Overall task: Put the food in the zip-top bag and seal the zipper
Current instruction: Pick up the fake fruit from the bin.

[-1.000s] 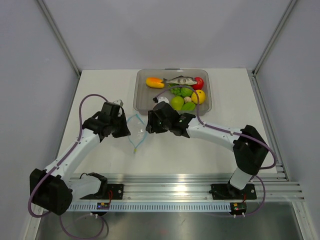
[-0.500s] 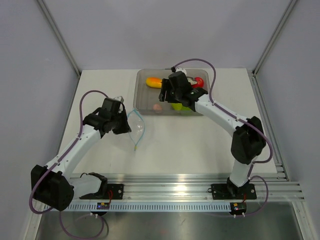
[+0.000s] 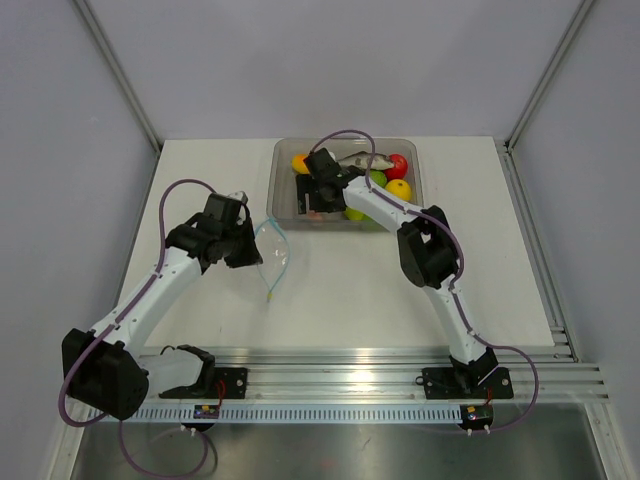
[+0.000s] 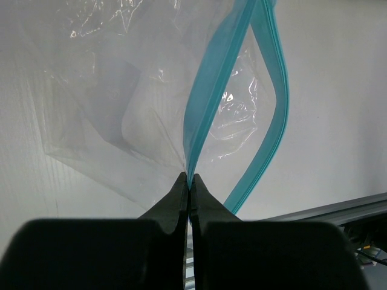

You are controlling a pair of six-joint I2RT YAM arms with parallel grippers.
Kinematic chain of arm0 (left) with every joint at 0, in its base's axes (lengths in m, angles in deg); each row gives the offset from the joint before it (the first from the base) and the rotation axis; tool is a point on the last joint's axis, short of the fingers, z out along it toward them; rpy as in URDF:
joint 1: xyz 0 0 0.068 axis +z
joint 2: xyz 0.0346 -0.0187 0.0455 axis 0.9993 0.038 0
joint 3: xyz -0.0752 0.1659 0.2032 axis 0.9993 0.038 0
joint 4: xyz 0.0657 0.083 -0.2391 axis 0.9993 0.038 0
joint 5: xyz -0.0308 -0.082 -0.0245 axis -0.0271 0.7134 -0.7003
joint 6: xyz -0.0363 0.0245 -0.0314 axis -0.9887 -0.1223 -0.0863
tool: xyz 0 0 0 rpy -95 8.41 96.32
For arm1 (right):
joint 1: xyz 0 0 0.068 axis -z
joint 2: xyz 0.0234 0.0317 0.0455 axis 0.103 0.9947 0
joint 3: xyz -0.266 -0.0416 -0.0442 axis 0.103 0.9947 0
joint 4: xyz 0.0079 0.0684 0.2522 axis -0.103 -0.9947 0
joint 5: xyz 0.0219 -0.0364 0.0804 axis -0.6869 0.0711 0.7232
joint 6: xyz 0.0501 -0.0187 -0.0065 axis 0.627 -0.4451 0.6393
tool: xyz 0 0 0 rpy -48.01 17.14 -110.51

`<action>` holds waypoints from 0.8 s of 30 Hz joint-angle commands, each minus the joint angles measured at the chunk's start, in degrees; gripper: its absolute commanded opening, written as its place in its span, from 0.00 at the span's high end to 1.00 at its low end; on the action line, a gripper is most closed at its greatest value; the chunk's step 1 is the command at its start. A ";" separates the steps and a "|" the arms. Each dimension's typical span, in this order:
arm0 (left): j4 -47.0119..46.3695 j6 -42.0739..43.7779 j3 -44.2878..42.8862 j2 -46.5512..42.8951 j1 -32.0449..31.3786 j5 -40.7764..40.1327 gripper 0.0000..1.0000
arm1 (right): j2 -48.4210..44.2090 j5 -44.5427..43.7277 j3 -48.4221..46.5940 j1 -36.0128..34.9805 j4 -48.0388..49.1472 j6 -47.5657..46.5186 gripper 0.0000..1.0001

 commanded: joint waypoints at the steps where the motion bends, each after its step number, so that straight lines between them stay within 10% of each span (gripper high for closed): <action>1: -0.87 0.42 -1.52 -1.25 0.18 1.99 1.00 | 1.97 2.05 -4.50 -0.06 -2.98 -1.54 0.15; 14: -2.02 -0.11 0.06 -1.26 0.18 2.96 1.00 | 3.55 1.61 -3.01 -0.06 -2.37 -1.54 0.31; 24: -1.23 -0.72 -1.69 -0.64 0.10 5.42 1.00 | 0.75 1.70 -4.59 0.21 -3.60 -1.01 0.63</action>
